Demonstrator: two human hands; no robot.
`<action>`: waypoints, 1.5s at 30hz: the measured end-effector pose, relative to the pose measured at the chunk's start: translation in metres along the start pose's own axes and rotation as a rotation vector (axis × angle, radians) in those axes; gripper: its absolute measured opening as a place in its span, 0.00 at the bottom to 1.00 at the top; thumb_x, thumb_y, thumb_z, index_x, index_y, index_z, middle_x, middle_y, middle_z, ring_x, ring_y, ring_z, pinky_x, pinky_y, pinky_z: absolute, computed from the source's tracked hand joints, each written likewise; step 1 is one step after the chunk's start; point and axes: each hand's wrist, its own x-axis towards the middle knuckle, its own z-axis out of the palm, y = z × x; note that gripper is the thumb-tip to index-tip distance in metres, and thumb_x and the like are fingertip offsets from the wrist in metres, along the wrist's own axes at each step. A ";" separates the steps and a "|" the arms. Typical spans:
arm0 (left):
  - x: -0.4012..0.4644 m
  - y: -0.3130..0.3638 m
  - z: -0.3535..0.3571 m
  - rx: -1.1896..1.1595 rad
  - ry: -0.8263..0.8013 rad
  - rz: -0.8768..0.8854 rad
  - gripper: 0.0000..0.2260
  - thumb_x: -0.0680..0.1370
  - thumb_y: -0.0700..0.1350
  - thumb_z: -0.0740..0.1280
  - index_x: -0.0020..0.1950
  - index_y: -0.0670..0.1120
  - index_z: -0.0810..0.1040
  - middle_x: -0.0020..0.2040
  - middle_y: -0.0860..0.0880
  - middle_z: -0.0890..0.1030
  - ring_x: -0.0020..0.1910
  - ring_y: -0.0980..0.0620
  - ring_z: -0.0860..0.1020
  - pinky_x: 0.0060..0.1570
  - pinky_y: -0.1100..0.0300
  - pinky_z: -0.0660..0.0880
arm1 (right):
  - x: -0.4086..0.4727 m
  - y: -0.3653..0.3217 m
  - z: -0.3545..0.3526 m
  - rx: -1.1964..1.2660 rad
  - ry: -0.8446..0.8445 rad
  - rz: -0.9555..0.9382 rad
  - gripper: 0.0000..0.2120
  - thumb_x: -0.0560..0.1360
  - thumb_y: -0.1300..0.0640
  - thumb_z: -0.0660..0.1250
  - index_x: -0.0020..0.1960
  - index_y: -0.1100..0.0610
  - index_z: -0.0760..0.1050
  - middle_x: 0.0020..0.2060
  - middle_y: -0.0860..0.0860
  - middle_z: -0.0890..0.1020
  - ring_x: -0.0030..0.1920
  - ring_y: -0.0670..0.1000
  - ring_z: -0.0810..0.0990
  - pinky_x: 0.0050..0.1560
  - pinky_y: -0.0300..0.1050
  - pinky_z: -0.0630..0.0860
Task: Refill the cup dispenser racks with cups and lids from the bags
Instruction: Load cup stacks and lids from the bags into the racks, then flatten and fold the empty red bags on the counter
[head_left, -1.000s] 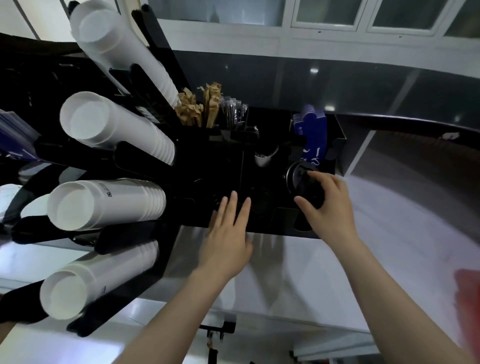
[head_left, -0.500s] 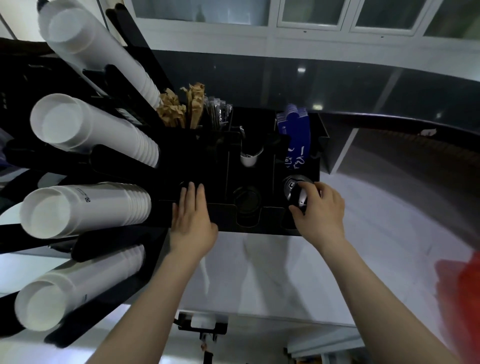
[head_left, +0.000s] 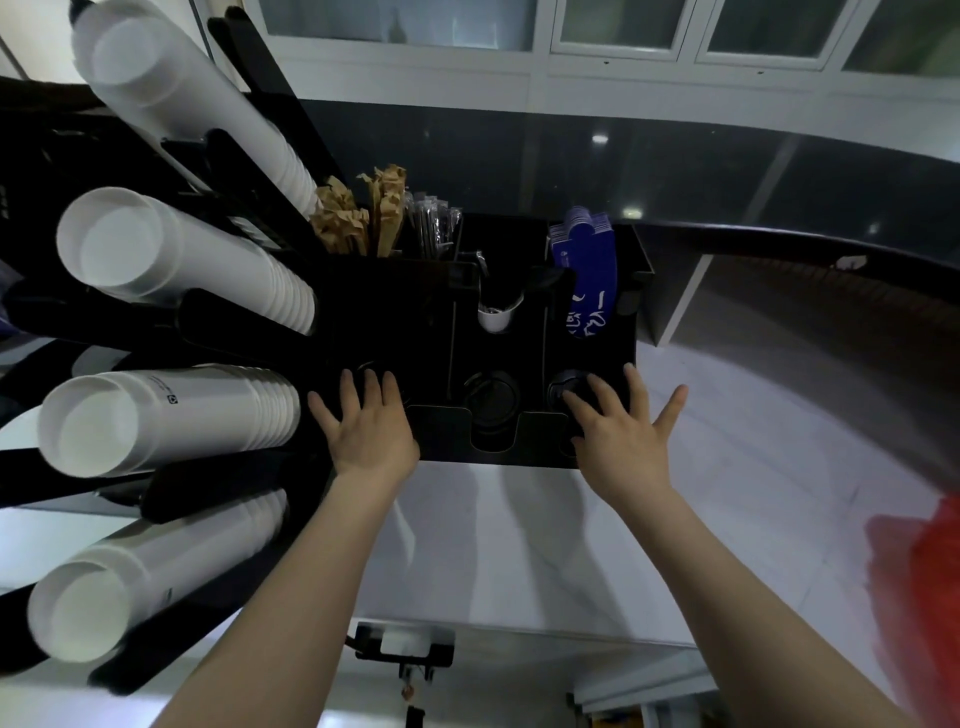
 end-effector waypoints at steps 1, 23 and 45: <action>0.000 0.000 0.001 0.009 0.003 0.001 0.34 0.75 0.47 0.63 0.78 0.47 0.51 0.78 0.46 0.54 0.77 0.43 0.45 0.69 0.34 0.41 | -0.002 -0.001 0.002 -0.027 -0.014 -0.008 0.30 0.75 0.48 0.66 0.75 0.43 0.60 0.74 0.49 0.63 0.76 0.61 0.46 0.58 0.72 0.21; -0.037 0.032 -0.034 -0.298 0.147 0.355 0.36 0.78 0.47 0.62 0.79 0.50 0.42 0.79 0.49 0.42 0.77 0.49 0.40 0.73 0.52 0.38 | -0.015 0.023 -0.023 0.309 0.063 -0.014 0.29 0.78 0.51 0.61 0.77 0.49 0.57 0.78 0.48 0.55 0.77 0.54 0.46 0.71 0.67 0.38; -0.164 0.300 0.003 -0.437 -0.094 1.123 0.35 0.80 0.51 0.59 0.78 0.54 0.38 0.79 0.50 0.39 0.77 0.50 0.39 0.73 0.54 0.38 | -0.259 0.236 -0.022 0.149 0.048 0.934 0.48 0.69 0.37 0.69 0.77 0.42 0.43 0.78 0.55 0.44 0.76 0.60 0.39 0.70 0.68 0.37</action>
